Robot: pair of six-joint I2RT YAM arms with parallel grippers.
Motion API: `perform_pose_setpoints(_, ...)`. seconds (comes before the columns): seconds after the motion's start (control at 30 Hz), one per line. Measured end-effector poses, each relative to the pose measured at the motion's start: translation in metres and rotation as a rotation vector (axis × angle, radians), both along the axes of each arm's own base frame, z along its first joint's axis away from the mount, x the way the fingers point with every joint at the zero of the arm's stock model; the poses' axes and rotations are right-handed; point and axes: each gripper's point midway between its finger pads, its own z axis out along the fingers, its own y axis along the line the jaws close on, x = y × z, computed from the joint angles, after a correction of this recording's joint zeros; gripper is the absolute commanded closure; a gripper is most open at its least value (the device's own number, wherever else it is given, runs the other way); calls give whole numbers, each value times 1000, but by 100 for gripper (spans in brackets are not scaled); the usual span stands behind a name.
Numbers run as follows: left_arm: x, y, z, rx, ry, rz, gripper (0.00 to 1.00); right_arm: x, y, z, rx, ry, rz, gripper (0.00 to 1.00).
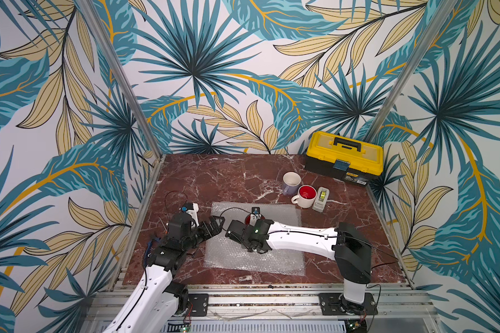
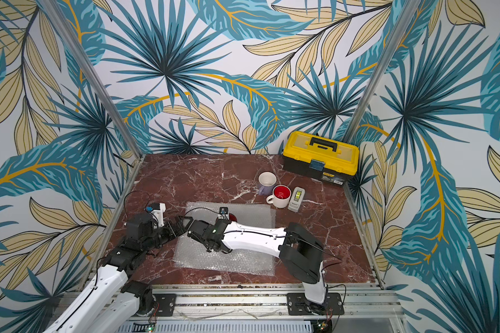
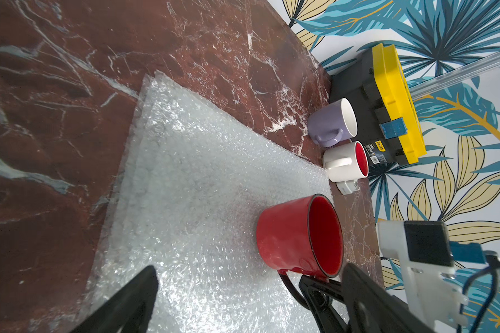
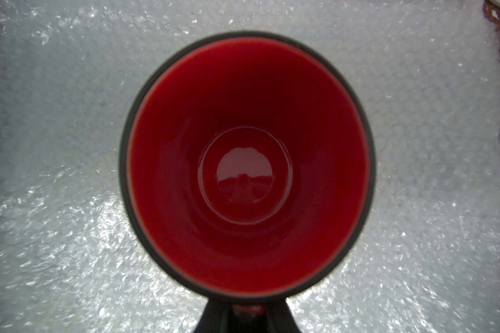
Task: Wrap mugs in bubble wrap
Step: Place the mug on the bubble wrap.
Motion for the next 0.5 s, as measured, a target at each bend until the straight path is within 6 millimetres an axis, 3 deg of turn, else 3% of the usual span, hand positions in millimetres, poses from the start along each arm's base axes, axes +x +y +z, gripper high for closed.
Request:
perform_pose_setpoints(0.1, 0, 0, 0, 2, 0, 0, 0, 0, 3, 0, 10, 3, 4, 60)
perform_pose_setpoints(0.2, 0, 1, 0, 5, -2, 2, 0, 1, 10, -1, 46, -2, 10, 44)
perform_pose_setpoints(0.33, 0, 1, -1, 19, -6, -4, 0, 0, 14, 3, 95, -12, 28, 38)
perform_pose_setpoints(0.5, 1, -3, -14, 73, 27, -31, 0, -2, -1, 44, 197, -106, 61, 29)
